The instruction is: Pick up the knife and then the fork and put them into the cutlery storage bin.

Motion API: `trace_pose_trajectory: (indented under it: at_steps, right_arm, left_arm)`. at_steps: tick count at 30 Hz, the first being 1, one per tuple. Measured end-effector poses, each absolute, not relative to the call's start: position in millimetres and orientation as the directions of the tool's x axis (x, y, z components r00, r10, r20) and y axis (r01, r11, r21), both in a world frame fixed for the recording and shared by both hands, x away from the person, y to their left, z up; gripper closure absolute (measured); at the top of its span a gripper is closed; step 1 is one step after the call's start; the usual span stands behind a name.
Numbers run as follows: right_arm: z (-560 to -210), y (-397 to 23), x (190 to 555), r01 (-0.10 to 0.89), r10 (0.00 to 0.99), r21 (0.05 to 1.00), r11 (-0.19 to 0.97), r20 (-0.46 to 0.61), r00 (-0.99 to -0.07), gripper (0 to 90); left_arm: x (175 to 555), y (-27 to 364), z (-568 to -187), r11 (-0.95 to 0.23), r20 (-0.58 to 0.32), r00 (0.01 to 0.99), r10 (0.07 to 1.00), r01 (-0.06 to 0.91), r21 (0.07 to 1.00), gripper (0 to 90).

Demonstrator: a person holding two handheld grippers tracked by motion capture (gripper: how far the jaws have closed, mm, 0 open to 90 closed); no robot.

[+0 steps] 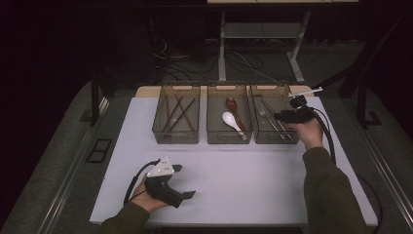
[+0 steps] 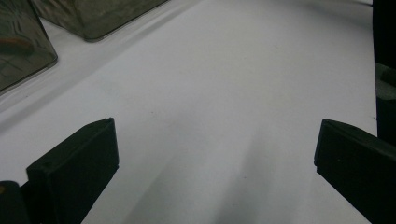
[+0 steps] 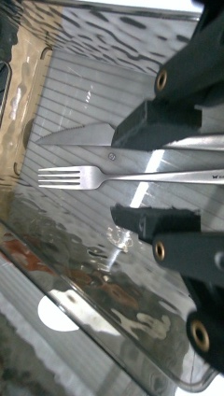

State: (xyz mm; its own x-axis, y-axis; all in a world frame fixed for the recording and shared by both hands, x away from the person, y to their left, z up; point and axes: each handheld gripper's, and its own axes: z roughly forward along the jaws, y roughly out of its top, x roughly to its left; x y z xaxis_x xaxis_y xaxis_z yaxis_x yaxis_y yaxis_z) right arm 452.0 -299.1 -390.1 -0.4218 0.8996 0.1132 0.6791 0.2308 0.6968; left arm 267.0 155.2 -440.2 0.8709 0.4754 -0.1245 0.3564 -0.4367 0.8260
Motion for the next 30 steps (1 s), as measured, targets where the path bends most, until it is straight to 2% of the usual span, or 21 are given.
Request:
trace_pose_trajectory:
  at_steps: [10,14,17,21,30]
  right_arm:
    - [-382.7,-307.4,446.7,0.648,0.884,0.74,0.181,0.167,-0.437,39.5]
    - [-378.5,-306.7,442.4,0.631,0.881,0.755,0.179,0.162,-0.444,30.4]
    - [-375.8,-305.8,438.2,0.612,0.875,0.771,0.175,0.163,-0.455,20.3]
    - [-374.3,-304.5,432.5,0.595,0.879,0.781,0.189,0.136,-0.458,12.7]
    - [-375.4,-302.5,417.1,0.572,0.866,0.794,0.207,0.123,-0.484,12.7]
  left_arm:
    - [267.5,155.8,-440.3,-0.438,-0.124,0.871,0.475,0.357,0.825,0.0]
    - [267.9,156.2,-440.2,-0.431,-0.13,0.867,0.481,0.364,0.826,0.0]
    - [268.8,156.2,-440.5,-0.425,-0.134,0.865,0.484,0.366,0.828,0.0]
    - [269.8,156.5,-440.6,-0.421,-0.138,0.862,0.488,0.371,0.828,0.0]
    - [270.3,157.9,-440.4,-0.427,-0.131,0.864,0.487,0.366,0.826,0.0]
